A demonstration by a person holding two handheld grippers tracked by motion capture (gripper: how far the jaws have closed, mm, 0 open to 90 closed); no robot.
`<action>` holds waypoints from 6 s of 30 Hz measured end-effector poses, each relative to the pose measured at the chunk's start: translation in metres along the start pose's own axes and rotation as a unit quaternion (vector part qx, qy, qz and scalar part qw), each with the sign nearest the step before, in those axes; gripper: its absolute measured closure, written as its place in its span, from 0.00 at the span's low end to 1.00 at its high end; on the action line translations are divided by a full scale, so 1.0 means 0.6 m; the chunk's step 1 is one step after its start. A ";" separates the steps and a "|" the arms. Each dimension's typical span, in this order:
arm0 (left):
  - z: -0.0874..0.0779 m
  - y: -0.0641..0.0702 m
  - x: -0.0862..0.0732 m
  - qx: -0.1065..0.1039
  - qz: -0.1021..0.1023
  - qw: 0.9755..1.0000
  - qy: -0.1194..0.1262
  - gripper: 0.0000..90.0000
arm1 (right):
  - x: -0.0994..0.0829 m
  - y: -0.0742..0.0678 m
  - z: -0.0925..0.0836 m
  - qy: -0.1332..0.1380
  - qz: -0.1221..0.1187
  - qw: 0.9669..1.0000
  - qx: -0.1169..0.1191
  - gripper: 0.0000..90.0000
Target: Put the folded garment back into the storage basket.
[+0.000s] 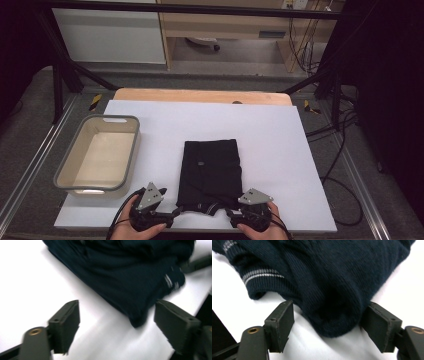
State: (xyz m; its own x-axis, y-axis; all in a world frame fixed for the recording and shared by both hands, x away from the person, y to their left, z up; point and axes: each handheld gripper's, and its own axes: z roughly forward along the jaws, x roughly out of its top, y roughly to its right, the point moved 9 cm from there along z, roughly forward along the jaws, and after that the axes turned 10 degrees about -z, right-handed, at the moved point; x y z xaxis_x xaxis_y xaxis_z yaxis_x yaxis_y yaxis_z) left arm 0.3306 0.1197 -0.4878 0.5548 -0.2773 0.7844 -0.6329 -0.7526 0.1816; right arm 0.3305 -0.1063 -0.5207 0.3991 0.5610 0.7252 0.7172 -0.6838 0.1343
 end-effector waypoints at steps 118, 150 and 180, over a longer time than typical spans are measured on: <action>0.174 -0.174 0.219 0.152 -0.035 0.986 0.054 0.17 | -0.005 0.001 -0.012 0.032 -0.024 0.999 0.037 0.92; 0.235 -0.159 0.165 0.110 -0.039 0.993 0.000 0.39 | -0.004 0.000 -0.012 0.028 -0.036 0.998 0.032 0.92; 0.177 -0.107 0.266 0.019 -0.063 0.998 -0.014 0.88 | 0.059 0.019 -0.034 0.057 -0.067 0.996 0.025 0.93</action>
State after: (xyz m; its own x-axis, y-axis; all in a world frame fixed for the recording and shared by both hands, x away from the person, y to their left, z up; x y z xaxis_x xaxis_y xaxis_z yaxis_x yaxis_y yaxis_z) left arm 0.5169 0.0602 -0.4375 0.6437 -0.1959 0.7397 -0.5374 -0.8040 0.2546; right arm 0.3409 -0.1037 -0.4795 0.2322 0.5866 0.7759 0.7879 -0.5812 0.2036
